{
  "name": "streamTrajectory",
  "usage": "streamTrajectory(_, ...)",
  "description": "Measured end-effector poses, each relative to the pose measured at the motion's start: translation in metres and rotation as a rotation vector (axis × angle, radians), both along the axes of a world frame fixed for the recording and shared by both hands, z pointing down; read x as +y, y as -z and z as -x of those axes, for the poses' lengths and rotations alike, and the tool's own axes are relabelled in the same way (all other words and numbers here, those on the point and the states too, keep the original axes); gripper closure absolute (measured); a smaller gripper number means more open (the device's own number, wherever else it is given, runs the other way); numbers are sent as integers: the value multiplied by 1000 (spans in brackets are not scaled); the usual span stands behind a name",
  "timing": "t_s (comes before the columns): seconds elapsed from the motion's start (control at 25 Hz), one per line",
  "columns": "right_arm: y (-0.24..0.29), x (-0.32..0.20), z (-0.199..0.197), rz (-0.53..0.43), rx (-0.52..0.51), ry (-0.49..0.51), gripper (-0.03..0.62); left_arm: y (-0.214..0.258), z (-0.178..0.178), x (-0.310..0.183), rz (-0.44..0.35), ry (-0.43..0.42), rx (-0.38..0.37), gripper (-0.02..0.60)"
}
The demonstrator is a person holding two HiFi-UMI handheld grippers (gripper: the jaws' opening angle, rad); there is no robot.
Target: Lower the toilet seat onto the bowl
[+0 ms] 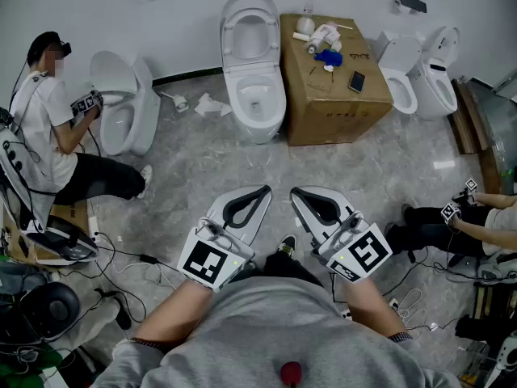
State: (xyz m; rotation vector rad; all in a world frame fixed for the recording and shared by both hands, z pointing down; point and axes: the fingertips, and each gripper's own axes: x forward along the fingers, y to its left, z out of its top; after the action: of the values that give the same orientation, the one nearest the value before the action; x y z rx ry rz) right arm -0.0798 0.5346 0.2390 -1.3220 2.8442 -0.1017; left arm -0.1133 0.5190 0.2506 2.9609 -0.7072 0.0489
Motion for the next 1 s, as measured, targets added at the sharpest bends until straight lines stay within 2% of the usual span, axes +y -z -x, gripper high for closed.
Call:
streamTrajectory(0.16, 0, -1, -2, 2, 4, 4, 580, -1, -2, -1, -2, 3, -8, 574)
streamTrajectory(0.32, -1, -7, -9, 2, 8, 1, 580, -1, -6, -11, -53, 15, -31, 574)
streamTrajectory(0.4, -2, -12, -15, 1, 13, -8, 580, -2, -10, -14, -51, 8, -22, 574)
streamTrajectory(0.52, -1, -18, -27, -1, 22, -24, 580, -2, -19, -15, -35, 0, -6, 574)
streamTrajectory(0.64, 2, -22, -41, -11, 24, -29, 580, 1, -29, -19, -61, 1, 0, 574)
streamTrajectory(1.0, -4, -40, -73, -6, 27, 1, 580, -1, -67, -34, -59, 10, -1, 574)
